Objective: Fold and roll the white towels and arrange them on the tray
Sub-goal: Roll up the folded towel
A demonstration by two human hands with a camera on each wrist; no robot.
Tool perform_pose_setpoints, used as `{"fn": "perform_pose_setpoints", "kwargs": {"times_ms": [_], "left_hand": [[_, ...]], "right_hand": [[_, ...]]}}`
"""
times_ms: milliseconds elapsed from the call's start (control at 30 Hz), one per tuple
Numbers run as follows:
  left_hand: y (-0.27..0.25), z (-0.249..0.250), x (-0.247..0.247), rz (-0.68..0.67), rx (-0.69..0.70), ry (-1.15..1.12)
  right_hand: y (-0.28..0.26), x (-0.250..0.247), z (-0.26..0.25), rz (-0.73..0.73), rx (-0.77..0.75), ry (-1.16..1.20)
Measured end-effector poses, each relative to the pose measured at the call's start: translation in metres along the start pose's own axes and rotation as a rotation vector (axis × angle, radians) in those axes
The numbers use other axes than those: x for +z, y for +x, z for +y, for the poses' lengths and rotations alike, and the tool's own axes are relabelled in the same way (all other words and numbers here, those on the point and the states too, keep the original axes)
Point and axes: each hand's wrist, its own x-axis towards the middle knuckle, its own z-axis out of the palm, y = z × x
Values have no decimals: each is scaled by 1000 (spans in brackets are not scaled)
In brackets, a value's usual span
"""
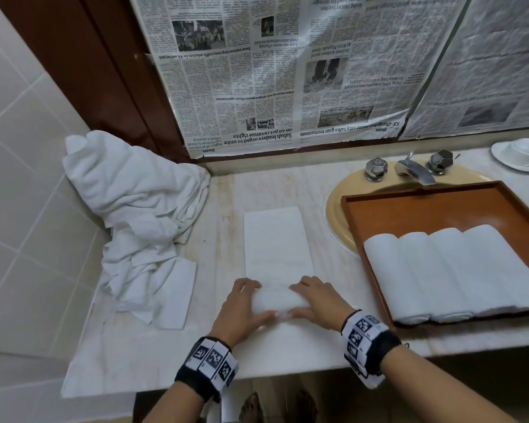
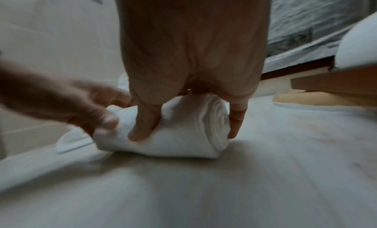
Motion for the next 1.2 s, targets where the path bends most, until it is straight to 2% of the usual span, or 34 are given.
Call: {"fn": "perform_pose_setpoints", "kwargs": {"times_ms": [167, 200, 267, 300, 400, 467, 600, 667, 800, 833, 867, 900, 967, 1033, 1133, 1200], "left_hand": [[-5, 1, 3, 6, 15, 35], [-3, -1, 1, 2, -1, 17], [3, -3, -3, -25, -45, -14], [6, -3, -5, -38, -67, -36], [13, -4, -6, -34, -127, -95], [16, -4, -4, -22, -150, -104], [8, -3, 4, 67, -27, -87], [0, -4, 9, 59, 29, -63], [-2, -10, 10, 44, 6, -115], [0, -10, 9, 29, -11, -116], [3, -9, 8, 19, -38, -122], [7, -10, 6, 25, -65, -135], [13, -11, 6, 61, -115, -169], [17, -12, 7, 92, -139, -192], [13, -9, 10, 136, -123, -145], [3, -6, 11, 123, -43, -109]], "right_hand": [[4, -21, 4, -186, 42, 236], [2, -24, 5, -198, 58, 287], [-6, -22, 6, -135, 90, 340], [-11, -18, 4, -62, 90, 270], [-23, 5, -9, 179, -5, -193], [-21, 14, -14, 199, -28, -273], [-3, -3, -7, 32, 54, -32], [3, -15, -4, -41, 68, 120], [0, -21, 1, -146, 115, 338], [-2, -18, -2, -108, 123, 289], [-4, -13, -4, 10, 99, 137], [-7, -5, -9, 190, 70, -73], [-16, 13, -19, 384, 10, -315], [-22, 25, -26, 404, -33, -370], [-19, 24, -18, 292, -42, -323], [-12, 9, -13, 174, -28, -223]]}}
